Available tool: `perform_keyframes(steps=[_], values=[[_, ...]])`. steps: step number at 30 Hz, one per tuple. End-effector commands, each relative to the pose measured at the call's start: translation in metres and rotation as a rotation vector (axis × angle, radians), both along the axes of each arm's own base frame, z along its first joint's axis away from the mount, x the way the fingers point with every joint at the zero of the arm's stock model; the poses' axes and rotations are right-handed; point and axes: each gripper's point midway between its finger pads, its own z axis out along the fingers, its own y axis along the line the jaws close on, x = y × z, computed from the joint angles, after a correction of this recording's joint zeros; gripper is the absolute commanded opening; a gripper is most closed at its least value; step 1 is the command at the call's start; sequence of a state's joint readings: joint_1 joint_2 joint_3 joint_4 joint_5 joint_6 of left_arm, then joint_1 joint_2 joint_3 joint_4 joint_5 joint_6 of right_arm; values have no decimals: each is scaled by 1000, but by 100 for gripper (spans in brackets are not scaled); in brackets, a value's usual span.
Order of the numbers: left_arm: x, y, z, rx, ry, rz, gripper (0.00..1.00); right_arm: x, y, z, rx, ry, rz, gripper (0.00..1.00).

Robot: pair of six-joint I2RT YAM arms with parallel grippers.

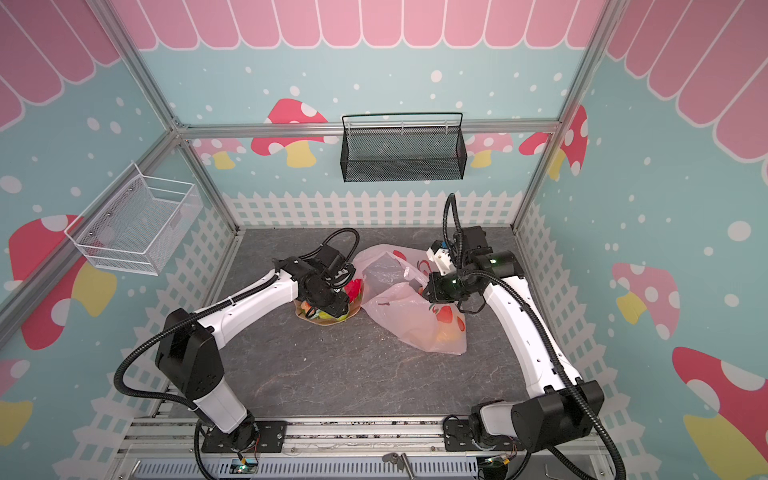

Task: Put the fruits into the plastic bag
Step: 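Lower the left gripper onto the green pear and close on it, then lift the green pear with the left gripper over the bag opening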

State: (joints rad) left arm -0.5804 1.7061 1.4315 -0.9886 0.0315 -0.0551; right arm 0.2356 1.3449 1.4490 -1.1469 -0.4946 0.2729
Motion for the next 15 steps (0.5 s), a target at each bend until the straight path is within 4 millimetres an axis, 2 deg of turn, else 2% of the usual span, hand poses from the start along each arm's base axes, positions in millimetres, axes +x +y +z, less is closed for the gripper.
perform_keyframes(steps=[1, 7, 11, 15], values=[[-6, -4, 37, -59, -41, -21, 46, -3, 0, 7, 3, -11, 16, 0], [-14, 2, 81, -162, -97, -19, 44, -3, 0, 7, 4, -12, 16, 0], [-21, -3, 114, -240, -161, -81, 44, -3, 0, 7, 4, -13, 18, 0], [-22, -12, 131, -263, -222, -160, 42, -4, 0, 7, 3, -16, 19, 0]])
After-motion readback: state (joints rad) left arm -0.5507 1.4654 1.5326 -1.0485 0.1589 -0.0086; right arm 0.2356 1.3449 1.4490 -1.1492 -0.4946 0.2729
